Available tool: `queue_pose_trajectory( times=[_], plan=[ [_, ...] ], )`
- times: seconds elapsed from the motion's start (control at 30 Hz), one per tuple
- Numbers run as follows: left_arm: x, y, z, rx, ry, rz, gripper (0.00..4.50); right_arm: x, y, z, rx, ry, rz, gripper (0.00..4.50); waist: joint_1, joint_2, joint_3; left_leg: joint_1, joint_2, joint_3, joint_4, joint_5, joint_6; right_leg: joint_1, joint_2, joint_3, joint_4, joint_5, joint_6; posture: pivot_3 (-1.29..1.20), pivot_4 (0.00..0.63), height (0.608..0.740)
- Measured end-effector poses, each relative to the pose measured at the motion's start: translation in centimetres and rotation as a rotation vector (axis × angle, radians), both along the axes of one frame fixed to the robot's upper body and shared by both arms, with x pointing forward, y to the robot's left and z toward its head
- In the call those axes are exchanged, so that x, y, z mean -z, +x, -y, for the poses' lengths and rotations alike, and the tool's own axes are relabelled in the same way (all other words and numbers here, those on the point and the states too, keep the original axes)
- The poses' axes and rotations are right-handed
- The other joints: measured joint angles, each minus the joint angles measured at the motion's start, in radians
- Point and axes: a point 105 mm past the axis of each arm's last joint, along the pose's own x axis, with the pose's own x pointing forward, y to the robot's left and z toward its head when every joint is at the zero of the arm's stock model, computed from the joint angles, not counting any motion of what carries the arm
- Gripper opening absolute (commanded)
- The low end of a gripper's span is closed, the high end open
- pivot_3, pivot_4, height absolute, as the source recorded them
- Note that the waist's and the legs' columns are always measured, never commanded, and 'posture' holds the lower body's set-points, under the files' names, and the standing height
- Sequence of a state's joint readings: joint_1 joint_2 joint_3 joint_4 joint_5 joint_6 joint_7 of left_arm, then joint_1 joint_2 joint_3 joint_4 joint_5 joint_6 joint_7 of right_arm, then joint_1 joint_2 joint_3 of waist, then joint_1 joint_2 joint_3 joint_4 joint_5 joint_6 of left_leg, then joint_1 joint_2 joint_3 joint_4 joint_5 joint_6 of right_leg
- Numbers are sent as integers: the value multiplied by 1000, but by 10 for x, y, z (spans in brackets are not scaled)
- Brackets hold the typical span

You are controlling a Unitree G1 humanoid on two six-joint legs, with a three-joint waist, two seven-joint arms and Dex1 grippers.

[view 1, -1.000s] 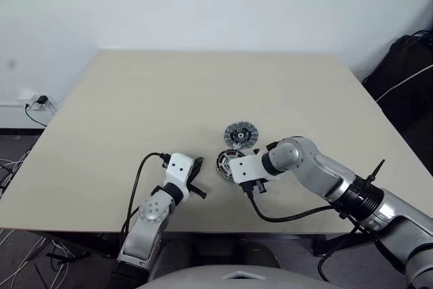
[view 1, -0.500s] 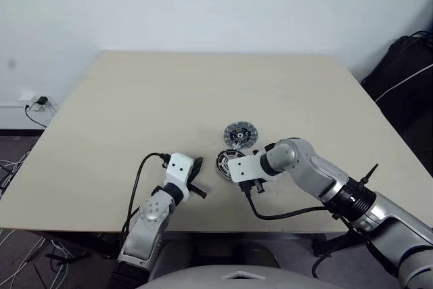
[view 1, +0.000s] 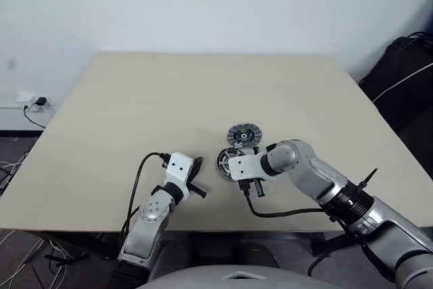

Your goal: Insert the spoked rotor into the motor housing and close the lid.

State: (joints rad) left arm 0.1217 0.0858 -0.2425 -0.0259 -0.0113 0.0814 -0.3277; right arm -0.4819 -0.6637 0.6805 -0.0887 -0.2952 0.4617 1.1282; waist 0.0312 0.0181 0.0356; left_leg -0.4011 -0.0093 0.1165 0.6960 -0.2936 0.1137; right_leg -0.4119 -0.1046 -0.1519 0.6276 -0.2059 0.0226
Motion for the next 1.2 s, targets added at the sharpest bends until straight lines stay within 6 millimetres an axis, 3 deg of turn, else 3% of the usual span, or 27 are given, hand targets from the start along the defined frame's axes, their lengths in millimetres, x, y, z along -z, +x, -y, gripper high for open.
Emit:
queue_pose_trajectory(
  times=[0.3, 0.57, 0.87, 1.2],
  plan=[
    [3, -1, 1, 2, 0, -9, 0, -19, -10, 13, 310, 89, -52, 51, 9, 0, 0, -7, 0, -1, 0, -1, 2, -7, -1, -2, 0, 2, -7, 0, 0, 740],
    [3, -2, 4, 9, -4, -12, 0, -30, -42, -6, 626, 234, -330, 51, 7, 0, 0, -12, 0, -1, 2, -1, 2, -12, -1, -1, 0, 4, -9, 0, 0, 740],
    [3, -2, 6, 17, -5, -13, 0, -42, -35, -3, 765, 308, -386, 51, 5, 0, 0, -13, -1, 0, 3, -1, 2, -13, -1, -1, 0, 6, -5, 0, 0, 740],
    [3, -2, 6, 16, -5, -14, 0, -34, -28, -26, 843, 438, -554, 51, -4, 1, 0, -13, -1, 0, 3, -1, 2, -12, 0, -1, 0, 6, -4, 0, 0, 740]
  ],
)
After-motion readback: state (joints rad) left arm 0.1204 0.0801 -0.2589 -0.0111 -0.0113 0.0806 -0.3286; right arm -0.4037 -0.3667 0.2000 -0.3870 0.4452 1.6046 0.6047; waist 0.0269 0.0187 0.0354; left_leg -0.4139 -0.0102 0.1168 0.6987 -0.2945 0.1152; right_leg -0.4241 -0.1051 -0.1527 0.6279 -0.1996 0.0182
